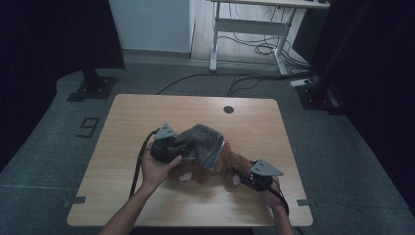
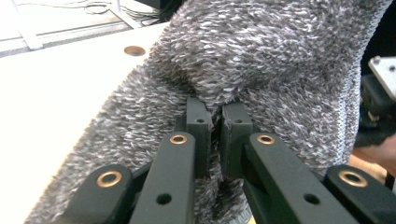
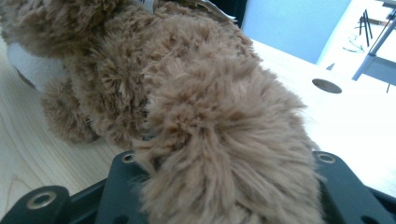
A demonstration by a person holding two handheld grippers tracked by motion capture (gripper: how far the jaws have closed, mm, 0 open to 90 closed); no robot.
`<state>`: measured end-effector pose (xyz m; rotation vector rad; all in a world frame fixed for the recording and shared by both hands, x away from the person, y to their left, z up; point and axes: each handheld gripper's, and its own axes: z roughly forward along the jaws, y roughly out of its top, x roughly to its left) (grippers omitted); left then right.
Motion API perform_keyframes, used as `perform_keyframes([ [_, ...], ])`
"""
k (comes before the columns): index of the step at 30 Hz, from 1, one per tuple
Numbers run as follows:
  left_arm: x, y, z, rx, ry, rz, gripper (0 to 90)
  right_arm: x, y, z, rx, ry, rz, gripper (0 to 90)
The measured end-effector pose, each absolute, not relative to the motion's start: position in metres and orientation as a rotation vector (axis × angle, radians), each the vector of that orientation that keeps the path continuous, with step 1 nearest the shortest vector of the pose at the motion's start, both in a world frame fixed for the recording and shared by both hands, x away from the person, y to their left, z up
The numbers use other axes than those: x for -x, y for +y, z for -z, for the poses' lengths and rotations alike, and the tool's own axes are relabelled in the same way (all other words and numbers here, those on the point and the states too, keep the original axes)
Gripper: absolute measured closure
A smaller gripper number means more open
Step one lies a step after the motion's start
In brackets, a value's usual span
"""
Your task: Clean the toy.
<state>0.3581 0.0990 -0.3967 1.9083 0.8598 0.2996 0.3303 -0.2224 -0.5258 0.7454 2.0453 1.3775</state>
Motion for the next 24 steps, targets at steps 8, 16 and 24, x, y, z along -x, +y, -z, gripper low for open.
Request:
perform_keyframes([
  [8,-0.384,0.040,0.400,-1.996,0.840,-0.237,83.4,-0.332,-0.222,0.526,-0.746,2.050,-1.384,52.7],
  [16,-0.381,0.000,0.434,-2.125,0.814,-0.207,82.6,-0.333,-0.223,0.527,-0.757,2.057,-1.388,52.7],
  [24,-0.370,-0.004,0.441,-2.170,0.801,-0.316,83.4,-0.334,-0.224,0.527,-0.757,2.058,-1.379,52.9],
])
